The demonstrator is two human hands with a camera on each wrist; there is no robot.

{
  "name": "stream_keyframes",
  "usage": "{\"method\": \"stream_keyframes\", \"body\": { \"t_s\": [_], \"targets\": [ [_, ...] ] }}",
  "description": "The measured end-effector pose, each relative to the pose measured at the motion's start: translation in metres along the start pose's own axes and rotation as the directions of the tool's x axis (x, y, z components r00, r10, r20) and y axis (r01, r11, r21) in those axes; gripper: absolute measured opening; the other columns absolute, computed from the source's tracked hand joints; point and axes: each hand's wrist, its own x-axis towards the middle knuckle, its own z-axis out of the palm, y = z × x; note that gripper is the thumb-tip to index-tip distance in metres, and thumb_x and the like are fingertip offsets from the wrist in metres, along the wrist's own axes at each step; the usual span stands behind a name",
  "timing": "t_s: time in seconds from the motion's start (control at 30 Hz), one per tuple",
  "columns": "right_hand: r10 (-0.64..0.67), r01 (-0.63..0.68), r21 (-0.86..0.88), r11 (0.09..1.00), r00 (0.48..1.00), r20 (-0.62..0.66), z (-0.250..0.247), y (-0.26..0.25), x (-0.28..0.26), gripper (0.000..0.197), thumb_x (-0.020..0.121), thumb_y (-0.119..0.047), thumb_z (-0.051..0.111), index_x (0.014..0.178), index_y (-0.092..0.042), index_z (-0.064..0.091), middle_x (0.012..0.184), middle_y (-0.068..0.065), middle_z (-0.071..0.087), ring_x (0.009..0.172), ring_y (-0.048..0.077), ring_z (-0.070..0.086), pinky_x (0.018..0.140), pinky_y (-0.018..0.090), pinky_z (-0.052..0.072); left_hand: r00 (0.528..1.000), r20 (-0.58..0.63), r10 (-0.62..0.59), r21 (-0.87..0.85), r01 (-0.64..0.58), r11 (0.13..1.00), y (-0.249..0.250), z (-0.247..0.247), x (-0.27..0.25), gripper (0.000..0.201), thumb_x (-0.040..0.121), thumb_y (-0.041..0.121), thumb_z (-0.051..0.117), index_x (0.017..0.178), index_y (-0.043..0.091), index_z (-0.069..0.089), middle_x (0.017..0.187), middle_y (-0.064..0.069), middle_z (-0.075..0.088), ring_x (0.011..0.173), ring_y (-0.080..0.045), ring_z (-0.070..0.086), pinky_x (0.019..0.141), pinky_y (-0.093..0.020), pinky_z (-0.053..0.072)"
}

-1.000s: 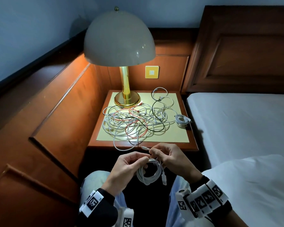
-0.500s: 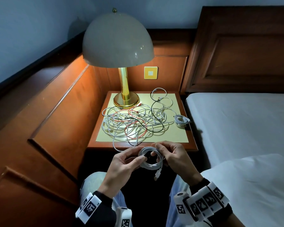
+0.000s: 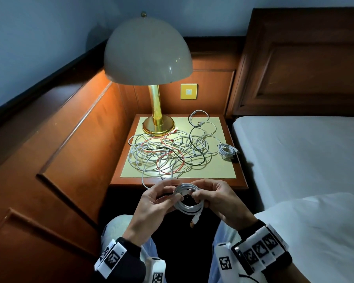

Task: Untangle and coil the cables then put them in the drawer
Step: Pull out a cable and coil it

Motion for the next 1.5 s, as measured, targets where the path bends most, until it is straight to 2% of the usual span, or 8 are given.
{"method": "stream_keyframes", "body": {
  "t_s": [0.13,0.3,0.67,0.8,0.9,1.07,1.3,1.5],
  "targets": [
    [0.062,-0.061,0.014,0.998,0.998,-0.026,0.001,0.002,0.002,0.031,0.06,-0.017,0.082,0.089,-0.006,0.077,0.084,0.017,0.066,0.07,0.02,0.055,0.069,0.035,0.04,1.0,0.004,0.0,0.009,0.0,1.0,-0.001,0.002,0.0,0.028,0.084,0.009,0.073,0.111,0.013,0.075,0.112,-0.025,0.069,0.101,-0.033,0.07,0.09,-0.044,0.059],
    [0.131,-0.133,0.129,0.983,0.991,0.023,0.0,0.002,0.002,0.014,0.078,0.001,0.069,0.092,0.003,0.07,0.077,0.011,0.065,0.066,0.016,0.059,0.064,0.027,0.051,1.0,0.001,-0.015,-0.005,0.015,1.0,0.0,0.005,0.002,0.022,0.089,0.002,0.068,0.108,0.011,0.076,0.109,-0.025,0.069,0.097,-0.029,0.071,0.084,-0.038,0.06],
    [0.13,-0.145,0.41,0.901,0.989,0.065,0.005,0.012,0.003,0.025,0.088,0.004,0.063,0.111,0.011,0.061,0.099,0.023,0.064,0.082,0.022,0.064,0.069,0.023,0.056,0.999,0.004,-0.04,-0.065,0.04,0.997,-0.006,0.001,0.005,0.025,0.082,0.005,0.076,0.106,0.005,0.073,0.115,-0.025,0.068,0.102,-0.031,0.071,0.082,-0.04,0.061],
    [0.078,-0.068,0.321,0.945,0.997,-0.017,0.008,0.02,0.0,0.038,0.089,-0.002,0.067,0.119,0.018,0.054,0.106,0.029,0.065,0.088,0.027,0.066,0.076,0.028,0.058,0.999,0.013,-0.04,-0.046,0.041,0.998,-0.009,0.0,0.002,0.027,0.083,0.004,0.075,0.109,0.0,0.069,0.113,-0.025,0.069,0.103,-0.034,0.071,0.081,-0.04,0.061],
    [-0.01,0.022,0.146,0.989,0.996,-0.084,0.008,0.022,-0.001,0.041,0.082,-0.015,0.077,0.114,0.006,0.062,0.107,0.027,0.07,0.093,0.028,0.066,0.091,0.04,0.052,0.999,0.008,-0.036,-0.067,0.037,0.997,-0.011,0.001,0.0,0.026,0.085,0.004,0.074,0.11,0.002,0.069,0.11,-0.025,0.071,0.1,-0.032,0.071,0.079,-0.037,0.061],
    [-0.141,0.123,-0.178,0.976,0.986,-0.09,0.01,0.011,-0.009,0.019,0.093,-0.015,0.071,0.109,-0.004,0.069,0.09,0.006,0.071,0.078,0.015,0.065,0.08,0.033,0.053,0.999,-0.023,-0.041,-0.133,0.037,0.99,-0.011,-0.002,-0.001,0.03,0.082,0.005,0.076,0.112,0.007,0.073,0.113,-0.024,0.071,0.1,-0.03,0.072,0.079,-0.031,0.06],
    [-0.102,0.092,-0.142,0.986,0.993,-0.064,0.005,0.01,-0.013,0.025,0.095,-0.015,0.068,0.12,-0.014,0.068,0.113,0.013,0.073,0.105,0.029,0.07,0.1,0.046,0.052,0.997,-0.067,-0.038,-0.208,0.023,0.978,-0.008,-0.003,0.002,0.034,0.08,0.005,0.072,0.114,0.003,0.071,0.116,-0.026,0.069,0.103,-0.032,0.069,0.086,-0.037,0.061],
    [-0.085,0.084,-0.072,0.994,0.996,-0.009,-0.007,0.014,-0.014,0.037,0.088,-0.014,0.065,0.126,-0.016,0.065,0.12,0.021,0.068,0.103,0.029,0.066,0.092,0.047,0.053,0.992,-0.115,-0.057,-0.243,0.027,0.97,-0.01,-0.003,0.011,0.039,0.08,0.005,0.071,0.119,0.0,0.067,0.118,-0.027,0.068,0.105,-0.032,0.069,0.089,-0.04,0.06]
  ]
}}
